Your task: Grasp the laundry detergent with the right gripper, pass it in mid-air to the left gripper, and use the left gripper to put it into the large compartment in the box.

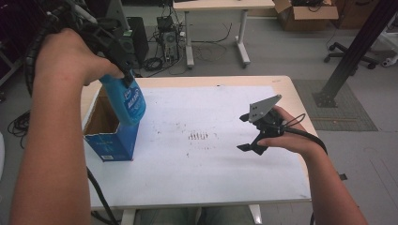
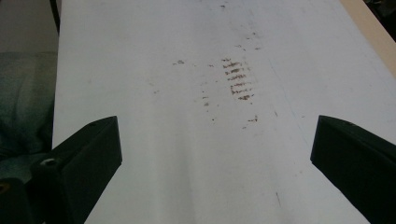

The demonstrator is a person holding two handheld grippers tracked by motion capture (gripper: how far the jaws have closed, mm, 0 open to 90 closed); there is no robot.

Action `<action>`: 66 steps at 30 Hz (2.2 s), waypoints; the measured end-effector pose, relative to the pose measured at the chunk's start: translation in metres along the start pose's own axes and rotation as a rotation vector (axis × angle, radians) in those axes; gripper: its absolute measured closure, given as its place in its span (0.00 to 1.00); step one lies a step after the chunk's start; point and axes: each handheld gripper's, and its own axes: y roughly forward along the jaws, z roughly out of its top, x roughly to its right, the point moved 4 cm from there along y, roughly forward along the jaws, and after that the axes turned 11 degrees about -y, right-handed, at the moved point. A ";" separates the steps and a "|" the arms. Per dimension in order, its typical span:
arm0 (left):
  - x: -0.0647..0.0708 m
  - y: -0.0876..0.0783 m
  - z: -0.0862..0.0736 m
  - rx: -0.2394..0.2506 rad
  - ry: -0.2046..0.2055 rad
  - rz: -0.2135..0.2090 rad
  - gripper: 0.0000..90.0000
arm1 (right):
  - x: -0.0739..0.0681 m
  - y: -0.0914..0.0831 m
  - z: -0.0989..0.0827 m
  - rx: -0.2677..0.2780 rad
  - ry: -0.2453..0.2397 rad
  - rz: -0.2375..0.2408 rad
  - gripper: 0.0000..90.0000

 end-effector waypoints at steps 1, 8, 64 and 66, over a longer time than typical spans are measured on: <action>-0.004 -0.003 0.000 0.001 -0.016 0.005 0.43 | 0.000 0.000 0.000 0.000 0.000 0.000 0.02; -0.034 -0.014 0.001 0.009 -0.131 0.011 0.43 | 0.000 0.000 -0.002 -0.002 0.006 0.001 0.02; -0.098 0.096 0.026 -0.064 -0.289 0.036 0.42 | -0.002 0.013 -0.016 -0.042 0.045 0.035 0.03; -0.099 0.101 0.025 -0.068 -0.291 0.036 0.42 | -0.002 0.014 -0.017 -0.043 0.046 0.036 0.03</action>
